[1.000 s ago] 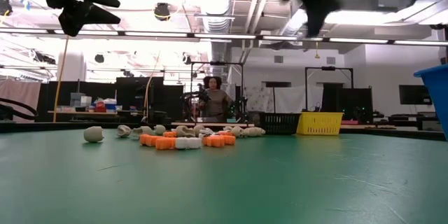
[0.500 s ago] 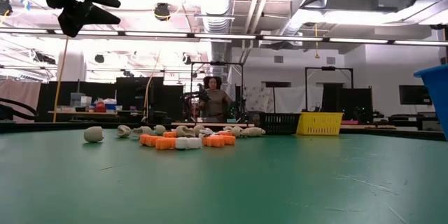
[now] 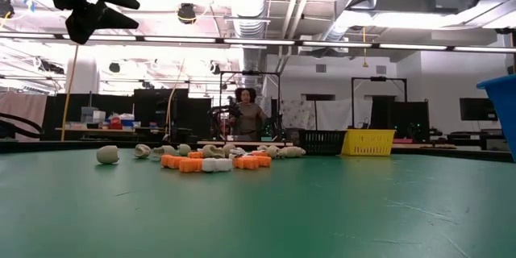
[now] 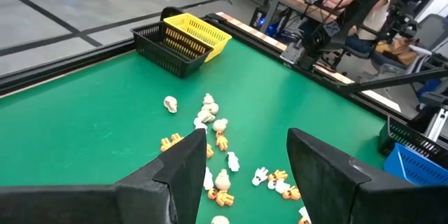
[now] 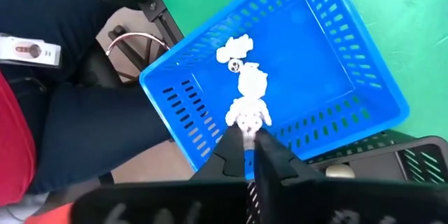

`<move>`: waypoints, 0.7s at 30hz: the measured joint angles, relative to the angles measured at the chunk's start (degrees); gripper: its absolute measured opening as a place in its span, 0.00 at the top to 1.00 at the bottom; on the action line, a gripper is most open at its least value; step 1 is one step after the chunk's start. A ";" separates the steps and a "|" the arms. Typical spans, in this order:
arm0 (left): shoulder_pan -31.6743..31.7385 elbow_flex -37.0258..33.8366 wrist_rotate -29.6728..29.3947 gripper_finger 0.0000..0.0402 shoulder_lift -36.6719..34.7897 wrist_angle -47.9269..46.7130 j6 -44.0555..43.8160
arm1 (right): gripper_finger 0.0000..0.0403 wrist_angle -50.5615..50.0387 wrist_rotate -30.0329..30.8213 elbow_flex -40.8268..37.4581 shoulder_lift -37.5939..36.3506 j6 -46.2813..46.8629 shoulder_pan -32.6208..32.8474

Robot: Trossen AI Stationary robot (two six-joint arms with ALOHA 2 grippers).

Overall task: Sort Halloween decoration
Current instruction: Put the white skeleton toy into the blue basket, then put the white skull toy into the bottom black basket

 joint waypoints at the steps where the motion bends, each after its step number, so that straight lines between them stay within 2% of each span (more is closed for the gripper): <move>1: 0.02 0.00 0.12 0.53 0.00 0.00 0.00 | 0.92 0.00 0.01 0.00 0.00 0.16 0.00; 8: -0.01 0.00 0.33 0.53 0.00 -0.29 0.20 | 0.74 -0.42 0.02 0.02 -0.02 0.01 -0.31; 14: -0.01 0.00 0.35 0.53 0.00 -0.87 0.22 | 0.67 -1.91 -1.12 0.02 -0.02 -1.14 -0.76; 18: -0.01 0.00 0.35 0.53 0.00 -0.87 0.22 | 0.66 -4.46 3.36 0.05 -0.02 -11.43 -3.62; 21: 0.01 0.00 0.35 0.53 0.00 -0.87 0.22 | 0.66 -6.65 8.48 0.07 -0.02 -21.87 -8.54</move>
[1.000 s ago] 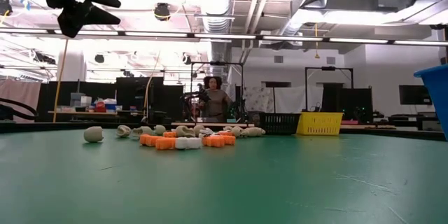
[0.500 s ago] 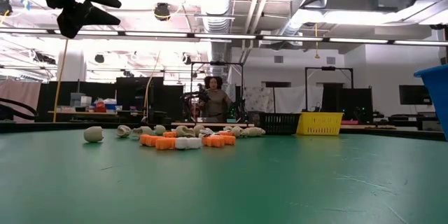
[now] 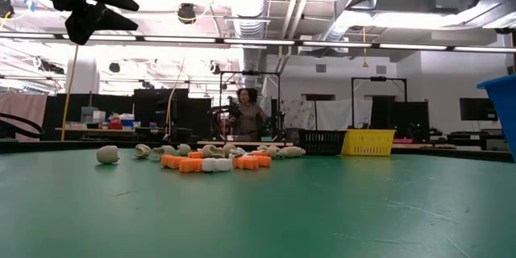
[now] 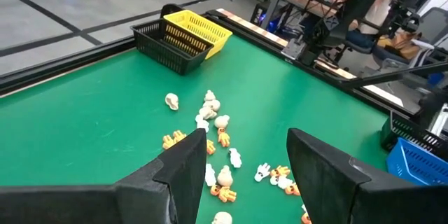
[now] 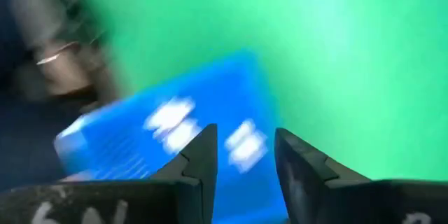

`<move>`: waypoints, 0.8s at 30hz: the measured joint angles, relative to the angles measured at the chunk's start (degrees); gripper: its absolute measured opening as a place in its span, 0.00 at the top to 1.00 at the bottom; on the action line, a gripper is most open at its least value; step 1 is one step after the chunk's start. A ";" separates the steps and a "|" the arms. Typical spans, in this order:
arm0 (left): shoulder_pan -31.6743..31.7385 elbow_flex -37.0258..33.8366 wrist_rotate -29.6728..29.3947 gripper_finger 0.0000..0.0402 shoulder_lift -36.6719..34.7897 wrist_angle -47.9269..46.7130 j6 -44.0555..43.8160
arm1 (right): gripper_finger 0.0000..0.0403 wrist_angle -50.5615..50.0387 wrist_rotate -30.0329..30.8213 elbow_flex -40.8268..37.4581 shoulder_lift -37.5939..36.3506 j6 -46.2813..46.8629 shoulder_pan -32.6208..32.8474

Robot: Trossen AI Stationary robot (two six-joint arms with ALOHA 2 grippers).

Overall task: Sort Halloween decoration
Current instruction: Put the white skull toy into the bottom black basket

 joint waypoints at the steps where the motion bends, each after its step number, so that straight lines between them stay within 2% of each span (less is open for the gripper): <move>1: 0.00 0.00 0.00 0.53 0.00 0.00 0.00 | 0.66 -0.23 1.55 0.00 0.00 -3.58 -2.00; 8: -0.01 0.00 0.03 0.53 0.00 0.00 -0.04 | 0.66 2.54 5.75 -0.25 -0.02 -24.97 -16.18; 12: -0.01 0.00 1.39 0.53 0.01 0.01 -0.17 | 0.65 8.69 7.05 -4.03 -1.95 -38.02 -22.69; 15: -0.01 0.00 1.95 0.53 0.02 0.00 -0.01 | 0.64 17.90 4.32 -9.18 -5.85 -43.01 -27.84; 19: 0.01 0.00 1.95 0.53 0.02 0.02 0.70 | 0.64 37.97 -1.44 -18.27 -9.08 -49.78 -33.81; 24: -0.01 0.00 1.92 0.53 0.02 0.02 1.03 | 0.64 50.76 -2.40 -26.46 -9.45 -51.65 -40.14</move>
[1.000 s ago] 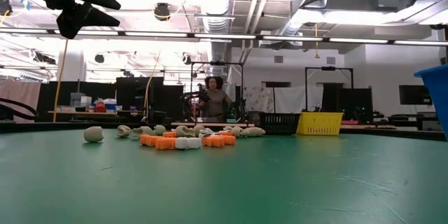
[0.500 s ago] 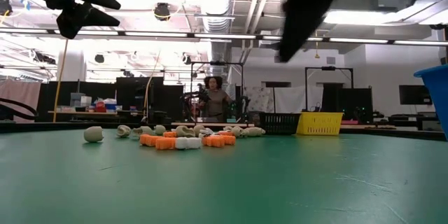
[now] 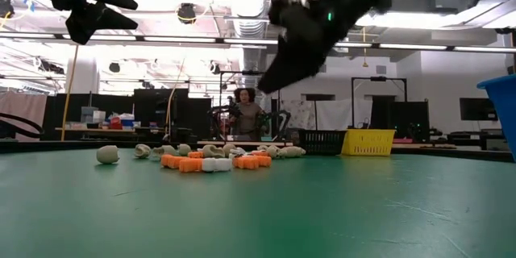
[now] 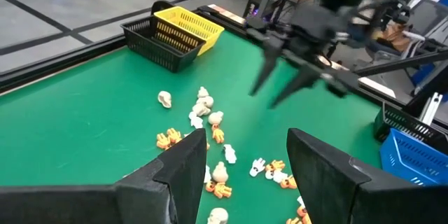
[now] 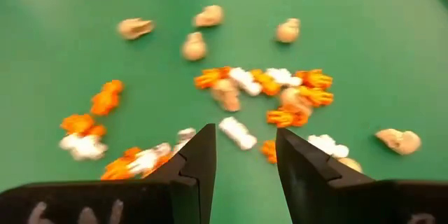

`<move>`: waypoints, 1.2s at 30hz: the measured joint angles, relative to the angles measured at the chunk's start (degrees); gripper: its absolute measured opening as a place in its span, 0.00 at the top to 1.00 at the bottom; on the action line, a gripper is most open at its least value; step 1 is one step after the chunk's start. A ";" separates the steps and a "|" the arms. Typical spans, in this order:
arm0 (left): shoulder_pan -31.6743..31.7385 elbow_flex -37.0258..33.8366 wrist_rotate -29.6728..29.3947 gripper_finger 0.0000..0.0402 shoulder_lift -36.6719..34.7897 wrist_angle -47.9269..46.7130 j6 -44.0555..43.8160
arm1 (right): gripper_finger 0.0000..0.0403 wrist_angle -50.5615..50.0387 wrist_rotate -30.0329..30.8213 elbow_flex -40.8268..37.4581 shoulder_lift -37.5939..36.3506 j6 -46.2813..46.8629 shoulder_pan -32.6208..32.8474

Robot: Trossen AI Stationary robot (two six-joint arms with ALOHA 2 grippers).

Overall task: Sort Halloween decoration
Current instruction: Put the white skull toy into the bottom black basket

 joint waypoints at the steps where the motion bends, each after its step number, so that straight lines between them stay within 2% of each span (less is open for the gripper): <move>1: 0.02 0.00 -0.02 0.53 -0.02 0.00 0.02 | 0.64 1.82 0.05 -1.51 0.00 0.55 -1.13; 8: 0.00 0.00 -0.53 0.53 0.00 0.00 0.70 | 0.64 12.43 0.31 -9.66 0.29 2.44 -5.33; 14: 0.00 0.00 -0.99 0.53 -0.01 0.00 0.72 | 0.64 18.29 0.34 -10.66 3.77 0.26 -5.34; 24: 0.00 0.02 -0.87 0.53 1.30 0.15 0.17 | 0.64 20.09 0.49 -10.48 11.03 0.48 -5.91; 36: 0.00 0.04 -1.02 0.53 2.25 0.09 -0.83 | 0.67 21.05 1.95 -11.25 12.57 2.89 -6.24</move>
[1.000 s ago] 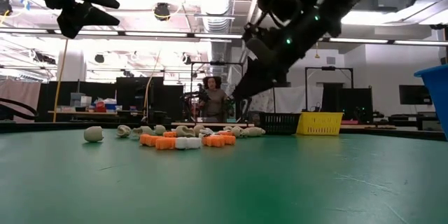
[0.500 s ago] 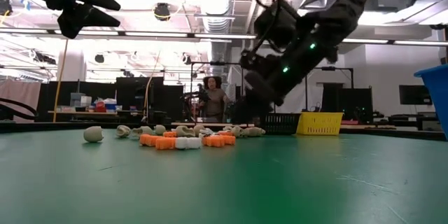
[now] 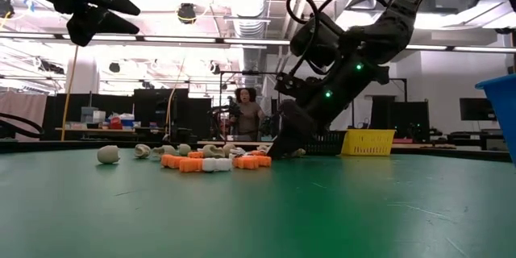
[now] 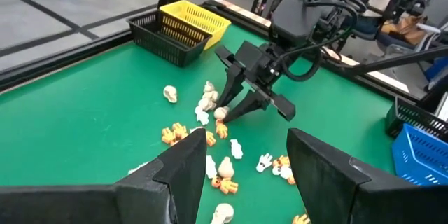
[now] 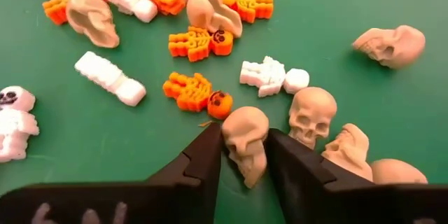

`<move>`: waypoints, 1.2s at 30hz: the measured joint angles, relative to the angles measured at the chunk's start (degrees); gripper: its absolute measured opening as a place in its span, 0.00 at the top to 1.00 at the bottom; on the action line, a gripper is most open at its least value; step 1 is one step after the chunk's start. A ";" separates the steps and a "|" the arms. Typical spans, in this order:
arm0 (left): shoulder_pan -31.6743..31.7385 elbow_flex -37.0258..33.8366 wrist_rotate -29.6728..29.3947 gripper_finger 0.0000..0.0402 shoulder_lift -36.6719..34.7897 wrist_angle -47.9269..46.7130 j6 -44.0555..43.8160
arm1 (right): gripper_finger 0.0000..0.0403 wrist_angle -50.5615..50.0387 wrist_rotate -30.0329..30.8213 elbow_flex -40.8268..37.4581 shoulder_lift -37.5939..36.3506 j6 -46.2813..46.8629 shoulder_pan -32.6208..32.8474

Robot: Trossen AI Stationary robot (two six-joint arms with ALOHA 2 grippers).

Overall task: Sort Halloween decoration
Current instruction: Put the white skull toy into the bottom black basket

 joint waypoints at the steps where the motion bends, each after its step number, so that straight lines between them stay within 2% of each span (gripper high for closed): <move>1: 0.00 0.00 -0.02 0.53 0.00 -0.07 -0.09 | 0.69 -0.16 0.04 0.00 0.00 0.09 0.02; 10: 0.00 0.00 0.00 0.53 0.00 -0.07 -0.61 | 0.86 -0.24 0.24 0.00 0.04 1.92 0.02; 19: 0.00 0.00 0.02 0.53 0.00 -0.07 -1.19 | 0.90 -1.71 0.05 -0.26 -3.49 2.75 0.54; 28: 0.00 0.00 0.03 0.53 0.00 -0.09 -1.27 | 0.90 -8.53 0.27 -0.15 -14.92 2.71 0.26; 32: 0.00 0.00 0.02 0.53 0.00 -0.09 -1.27 | 0.90 -15.03 3.70 -0.13 -22.36 2.59 -0.58; 36: 0.00 0.00 0.04 0.53 0.00 -0.09 -1.25 | 0.90 -23.05 4.30 -0.11 -30.36 3.21 -1.17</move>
